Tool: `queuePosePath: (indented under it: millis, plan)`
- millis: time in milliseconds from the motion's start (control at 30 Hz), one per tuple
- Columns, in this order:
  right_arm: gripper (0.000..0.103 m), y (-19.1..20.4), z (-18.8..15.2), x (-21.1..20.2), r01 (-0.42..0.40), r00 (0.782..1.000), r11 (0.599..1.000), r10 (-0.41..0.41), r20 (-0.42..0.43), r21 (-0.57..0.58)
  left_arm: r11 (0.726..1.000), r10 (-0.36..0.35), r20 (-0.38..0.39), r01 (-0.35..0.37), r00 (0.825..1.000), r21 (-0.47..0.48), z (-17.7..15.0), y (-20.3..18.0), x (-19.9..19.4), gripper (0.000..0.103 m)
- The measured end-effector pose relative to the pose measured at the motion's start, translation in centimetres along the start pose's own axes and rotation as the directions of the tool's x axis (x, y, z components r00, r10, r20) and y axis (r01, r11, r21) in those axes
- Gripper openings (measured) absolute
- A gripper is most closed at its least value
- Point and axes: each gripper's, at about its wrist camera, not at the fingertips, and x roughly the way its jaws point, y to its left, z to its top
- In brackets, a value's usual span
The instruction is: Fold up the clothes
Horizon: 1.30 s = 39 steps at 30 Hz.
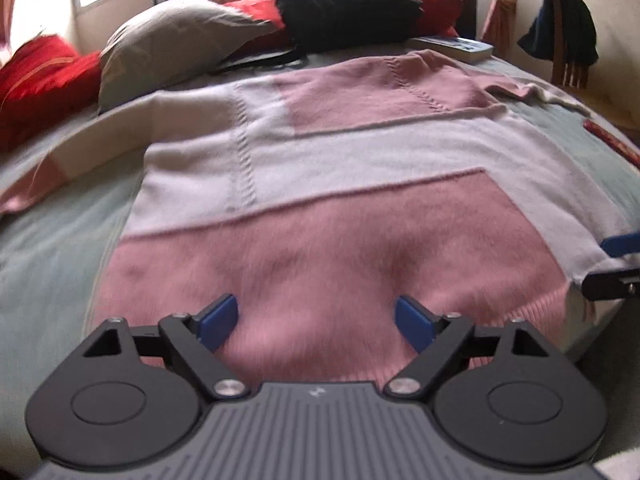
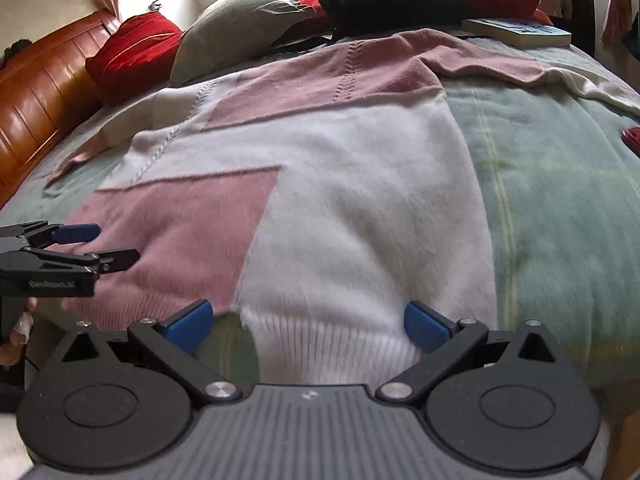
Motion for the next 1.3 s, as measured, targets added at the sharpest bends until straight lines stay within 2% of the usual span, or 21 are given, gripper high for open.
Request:
queuePosePath:
  millis: [133,267,333,433,533,667,800,867,900,1000,1067,1133,1167,1200,1233,1300]
  plan:
    - [0.103,0.1,1.2,-1.0,-0.007,1.000,1.000,0.007,-0.025,-0.021,0.999,-0.030,-0.015,0.030,0.999,0.024,1.2,0.5,-1.0,0.087]
    - [0.103,0.7,6.1,-0.7,-0.016,0.998,0.994,0.022,0.059,-0.112,0.998,-0.059,0.068,0.057,0.996,0.024,5.7,2.0,-0.9,0.087]
    - [0.103,1.4,9.3,1.0,-0.005,0.996,0.986,0.019,0.086,-0.167,0.998,-0.059,0.104,0.056,0.993,0.029,8.7,2.7,0.4,0.087]
    - [0.103,1.9,14.0,5.1,-0.014,0.996,0.979,0.031,0.078,-0.205,0.997,-0.077,0.097,0.076,0.992,0.006,12.4,3.8,3.9,0.087]
    - [0.103,1.8,17.2,9.9,0.012,0.998,0.975,0.002,0.063,-0.222,0.998,-0.059,0.067,0.061,0.996,-0.025,12.6,5.5,6.4,0.087]
    - [0.103,-0.3,17.8,13.8,0.065,0.998,0.976,-0.065,0.004,-0.210,0.997,-0.037,0.025,0.039,0.999,-0.064,12.9,7.6,9.7,0.088]
    - [0.103,-3.8,16.0,12.3,0.043,0.999,0.973,-0.036,0.035,-0.228,0.995,-0.014,-0.013,0.013,1.000,-0.102,12.9,9.9,12.5,0.088]
    - [0.103,-5.2,15.7,11.1,0.026,0.999,0.977,-0.020,0.028,-0.213,0.992,-0.007,-0.015,0.005,1.000,-0.122,12.1,11.7,11.8,0.087]
    - [0.103,-5.4,15.9,10.7,0.022,1.000,0.978,-0.018,0.022,-0.210,0.991,-0.030,-0.016,0.028,0.999,-0.133,12.1,12.2,11.4,0.087]
    - [0.103,-3.9,17.5,9.9,-0.003,1.000,0.977,0.007,0.019,-0.214,0.993,-0.042,-0.005,0.041,0.999,-0.115,13.5,11.5,10.3,0.086]
    - [0.103,-2.3,18.9,10.5,-0.066,0.997,0.967,0.075,0.024,-0.245,0.985,-0.140,0.045,0.144,0.989,-0.092,15.2,10.2,9.8,0.087]
    - [0.103,-0.8,20.0,11.9,-0.111,0.993,0.957,0.115,0.000,-0.268,0.955,-0.273,0.044,0.276,0.961,-0.105,16.6,8.9,10.3,0.087]
    - [0.103,-0.3,20.4,13.0,-0.128,0.992,0.953,0.125,-0.028,-0.275,0.928,-0.350,0.020,0.350,0.936,-0.124,17.2,8.6,11.2,0.087]
    - [0.103,-0.2,20.6,14.0,-0.129,0.992,0.951,0.119,-0.051,-0.280,0.890,-0.437,-0.020,0.430,0.899,-0.150,17.6,8.3,12.5,0.088]
    - [0.103,-0.3,20.5,15.0,-0.111,0.993,0.952,0.097,-0.062,-0.284,0.865,-0.484,-0.045,0.470,0.874,-0.177,17.9,8.3,13.8,0.088]
    - [0.103,-0.7,20.4,16.5,-0.079,0.996,0.951,0.060,-0.071,-0.300,0.872,-0.459,-0.034,0.443,0.888,-0.208,18.4,9.0,15.3,0.086]
